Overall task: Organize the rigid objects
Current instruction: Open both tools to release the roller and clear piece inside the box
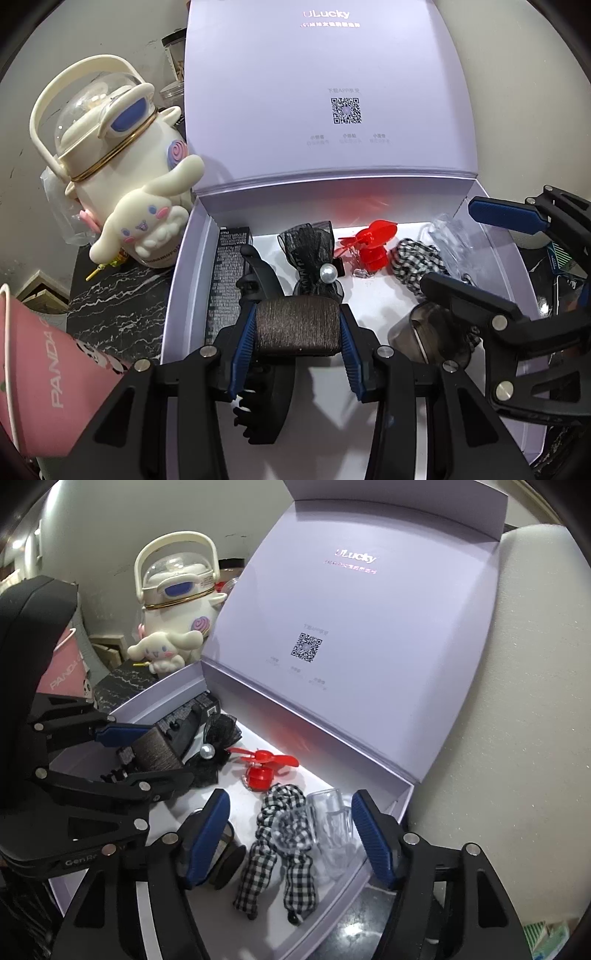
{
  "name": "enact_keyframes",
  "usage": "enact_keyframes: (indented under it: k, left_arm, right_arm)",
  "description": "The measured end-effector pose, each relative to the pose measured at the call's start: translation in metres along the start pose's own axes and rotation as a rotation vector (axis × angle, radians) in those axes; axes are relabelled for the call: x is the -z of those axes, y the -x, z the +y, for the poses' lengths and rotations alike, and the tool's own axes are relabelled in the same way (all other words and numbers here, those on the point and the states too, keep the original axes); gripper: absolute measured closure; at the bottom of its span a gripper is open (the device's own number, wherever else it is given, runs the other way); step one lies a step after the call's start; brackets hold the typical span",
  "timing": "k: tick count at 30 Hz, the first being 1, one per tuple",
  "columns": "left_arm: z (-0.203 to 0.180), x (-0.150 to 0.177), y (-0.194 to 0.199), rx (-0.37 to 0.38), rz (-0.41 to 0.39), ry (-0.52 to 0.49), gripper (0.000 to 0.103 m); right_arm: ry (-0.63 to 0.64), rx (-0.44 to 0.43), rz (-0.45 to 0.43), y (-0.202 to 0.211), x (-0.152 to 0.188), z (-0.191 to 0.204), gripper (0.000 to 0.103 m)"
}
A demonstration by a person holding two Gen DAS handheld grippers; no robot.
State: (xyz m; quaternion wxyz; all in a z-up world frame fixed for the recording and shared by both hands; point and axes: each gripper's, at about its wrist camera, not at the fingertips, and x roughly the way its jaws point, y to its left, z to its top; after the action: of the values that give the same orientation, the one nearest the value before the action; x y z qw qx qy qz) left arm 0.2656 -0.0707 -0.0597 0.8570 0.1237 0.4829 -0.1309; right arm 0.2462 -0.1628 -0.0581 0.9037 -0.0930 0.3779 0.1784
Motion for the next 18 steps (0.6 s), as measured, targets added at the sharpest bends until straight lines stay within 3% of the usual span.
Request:
enact_keyframes:
  k: [14, 16, 18]
  left_arm:
    - [0.003, 0.018, 0.023, 0.056, -0.02, 0.055, 0.06]
    - [0.004, 0.02, 0.028, 0.047, -0.022, 0.066, 0.051]
    - [0.005, 0.022, 0.033, 0.022, -0.034, 0.07, 0.031]
  right_arm:
    - [-0.022, 0.053, -0.026, 0.036, 0.008, -0.002, 0.023]
    - [-0.021, 0.058, -0.03, 0.042, 0.008, -0.001, 0.023]
    - [-0.017, 0.062, -0.034, 0.048, 0.01, 0.001, 0.023]
